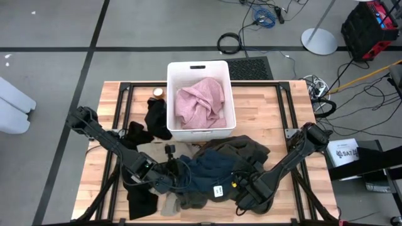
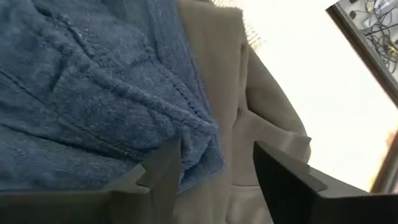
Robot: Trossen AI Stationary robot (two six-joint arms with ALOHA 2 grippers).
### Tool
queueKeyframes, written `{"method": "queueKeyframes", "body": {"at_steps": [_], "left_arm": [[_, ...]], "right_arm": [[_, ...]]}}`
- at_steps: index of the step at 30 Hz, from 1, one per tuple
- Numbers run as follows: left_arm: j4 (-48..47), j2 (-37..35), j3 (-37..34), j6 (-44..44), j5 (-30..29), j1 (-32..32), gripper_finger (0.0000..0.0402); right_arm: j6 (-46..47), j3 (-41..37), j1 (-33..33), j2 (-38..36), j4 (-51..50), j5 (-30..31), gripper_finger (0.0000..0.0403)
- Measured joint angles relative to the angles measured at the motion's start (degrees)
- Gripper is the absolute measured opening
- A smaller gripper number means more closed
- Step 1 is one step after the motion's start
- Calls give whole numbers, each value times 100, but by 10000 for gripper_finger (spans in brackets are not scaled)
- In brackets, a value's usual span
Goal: Fold laundry
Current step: Fold the dark blue short pants
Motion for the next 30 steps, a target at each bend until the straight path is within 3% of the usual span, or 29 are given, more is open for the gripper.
{"method": "queueKeyframes", "body": {"at_steps": [8, 15, 24, 30], "left_arm": [[-2, 0, 0, 37, 4, 52, 13], [-4, 0, 0, 75, 132, 133, 13], [247, 0, -2, 1212, 1213, 347, 13], [446, -2, -2, 1962, 3169, 682, 13]], "right_arm": [[91, -110, 0, -2, 149, -140, 230], [-4, -110, 0, -2, 438, -162, 240], [-310, -110, 0, -2, 584, -162, 238], [-442, -110, -10, -2, 589, -160, 238]]}}
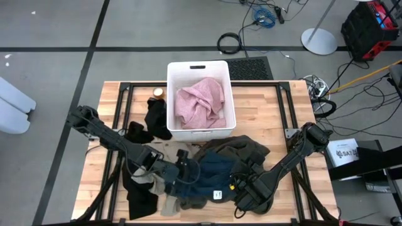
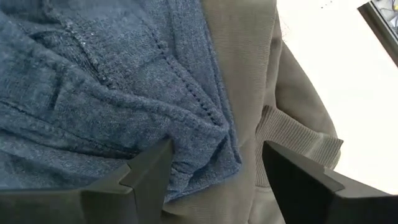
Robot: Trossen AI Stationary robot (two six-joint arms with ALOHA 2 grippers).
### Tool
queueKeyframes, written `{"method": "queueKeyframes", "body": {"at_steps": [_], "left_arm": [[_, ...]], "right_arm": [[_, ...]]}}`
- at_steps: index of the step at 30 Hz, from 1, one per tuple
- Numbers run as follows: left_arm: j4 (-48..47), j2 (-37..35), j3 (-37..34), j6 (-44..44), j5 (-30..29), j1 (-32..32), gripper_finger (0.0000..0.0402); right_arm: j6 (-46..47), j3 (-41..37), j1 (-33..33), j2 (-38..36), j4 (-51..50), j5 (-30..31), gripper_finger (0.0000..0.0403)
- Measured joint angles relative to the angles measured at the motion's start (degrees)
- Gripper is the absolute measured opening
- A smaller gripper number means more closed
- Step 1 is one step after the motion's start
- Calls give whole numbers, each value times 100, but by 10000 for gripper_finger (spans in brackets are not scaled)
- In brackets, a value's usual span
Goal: Fold laundry
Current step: Fold the dark blue short pants
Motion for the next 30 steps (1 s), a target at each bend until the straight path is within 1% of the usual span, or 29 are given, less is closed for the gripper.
{"method": "queueKeyframes", "body": {"at_steps": [2, 3, 8, 19, 23, 26, 30], "left_arm": [[4, 0, 0, 11, 410, 127, 13], [6, 0, 0, -6, 456, 184, 13], [-102, 0, 0, -304, 443, 306, 13], [-131, 0, 0, -311, 285, 170, 13], [-131, 0, 0, -311, 285, 173, 13], [-133, 0, 0, -316, 142, 177, 13], [-133, 0, 0, -486, -405, 162, 21]], "right_arm": [[-64, 0, -19, 0, 1, 0, 238], [-72, 0, -35, 0, 3, -2, 238], [-81, 0, -82, 0, 2, -52, 238], [-90, 0, -67, 0, 130, -130, 238], [-202, 0, -75, 0, 142, -27, 238], [-212, 0, -82, 0, 185, 100, 238], [-212, -94, -104, 0, 191, 156, 238]]}}
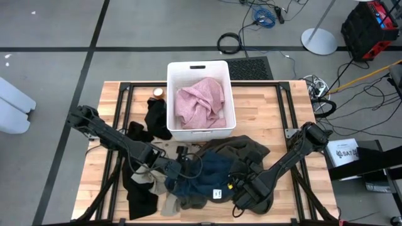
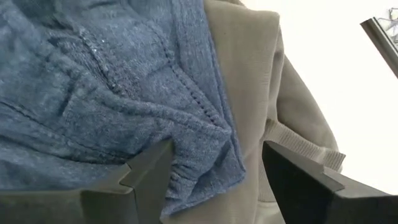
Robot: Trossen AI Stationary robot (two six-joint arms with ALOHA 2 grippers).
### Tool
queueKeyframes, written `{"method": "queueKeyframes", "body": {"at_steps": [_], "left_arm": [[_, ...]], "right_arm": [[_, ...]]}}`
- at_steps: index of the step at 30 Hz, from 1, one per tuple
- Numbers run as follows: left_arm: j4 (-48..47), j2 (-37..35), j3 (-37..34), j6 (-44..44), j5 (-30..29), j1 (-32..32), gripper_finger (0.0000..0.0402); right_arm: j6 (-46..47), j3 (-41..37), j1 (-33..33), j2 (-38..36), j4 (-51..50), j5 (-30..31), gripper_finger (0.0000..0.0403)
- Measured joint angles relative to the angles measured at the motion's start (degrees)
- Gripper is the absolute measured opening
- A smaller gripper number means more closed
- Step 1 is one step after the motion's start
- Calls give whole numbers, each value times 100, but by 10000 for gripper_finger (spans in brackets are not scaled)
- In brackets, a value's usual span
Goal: Fold laundry
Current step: Fold the dark blue short pants
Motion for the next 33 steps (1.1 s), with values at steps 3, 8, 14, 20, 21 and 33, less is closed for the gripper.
{"method": "queueKeyframes", "body": {"at_steps": [3, 8, 14, 20, 21, 33], "left_arm": [[6, 0, 0, -91, -119, -33, 48], [-136, -210, -4, -88, -709, -49, 108], [-1010, -1154, -4, -822, -1383, -62, 142], [-1551, -1979, -4, -1829, -2516, -305, 140], [-1539, -2022, -4, -1860, -2658, -383, 139], [-1520, -1993, -4, -1739, -2992, -639, 139]], "right_arm": [[1, -141, 1, 0, 9, -41, 238], [71, -394, -22, 0, 20, -258, 238], [133, -461, -45, 0, 57, -270, 238], [113, -464, -50, 0, 192, -289, 227], [105, -463, -50, 0, 222, -290, 218], [-480, -444, -237, -120, 687, -1040, 11]]}}
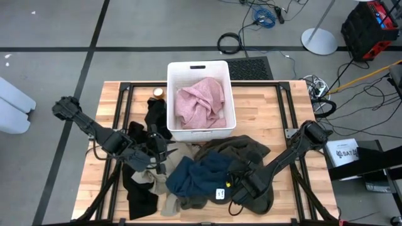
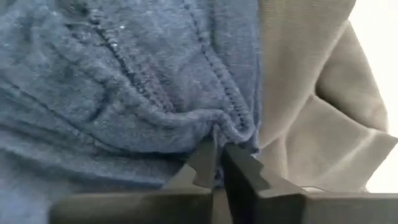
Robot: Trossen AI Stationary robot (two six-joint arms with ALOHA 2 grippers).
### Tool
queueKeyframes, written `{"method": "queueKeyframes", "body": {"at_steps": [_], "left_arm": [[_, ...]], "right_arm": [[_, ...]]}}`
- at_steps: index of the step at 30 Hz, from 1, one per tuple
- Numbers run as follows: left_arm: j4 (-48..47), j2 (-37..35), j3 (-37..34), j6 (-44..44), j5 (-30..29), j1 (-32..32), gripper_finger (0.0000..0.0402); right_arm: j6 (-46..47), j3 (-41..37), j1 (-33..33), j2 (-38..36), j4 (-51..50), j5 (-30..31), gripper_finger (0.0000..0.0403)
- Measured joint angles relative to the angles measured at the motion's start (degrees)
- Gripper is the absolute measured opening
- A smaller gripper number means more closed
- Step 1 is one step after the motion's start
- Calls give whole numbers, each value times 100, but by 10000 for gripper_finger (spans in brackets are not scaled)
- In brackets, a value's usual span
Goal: Fold laundry
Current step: Fold the dark blue short pants
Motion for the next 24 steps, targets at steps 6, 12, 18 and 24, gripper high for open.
{"method": "queueKeyframes", "body": {"at_steps": [6, 12, 18, 24], "left_arm": [[-5, 0, 0, 4, -30, 0, 139], [-19, 0, 0, 4, -31, 0, 139], [-17, 0, 2, -1, -31, 0, 139], [-95, -15, 2, -2, -30, -12, 139]], "right_arm": [[-265, 643, 17, -153, 69, 41, 6], [-1108, 1396, 132, -155, 677, 665, 2], [-2473, 1486, -61, -155, 2126, 773, 1], [-3515, 1486, -767, -155, 3217, 208, 0]]}}
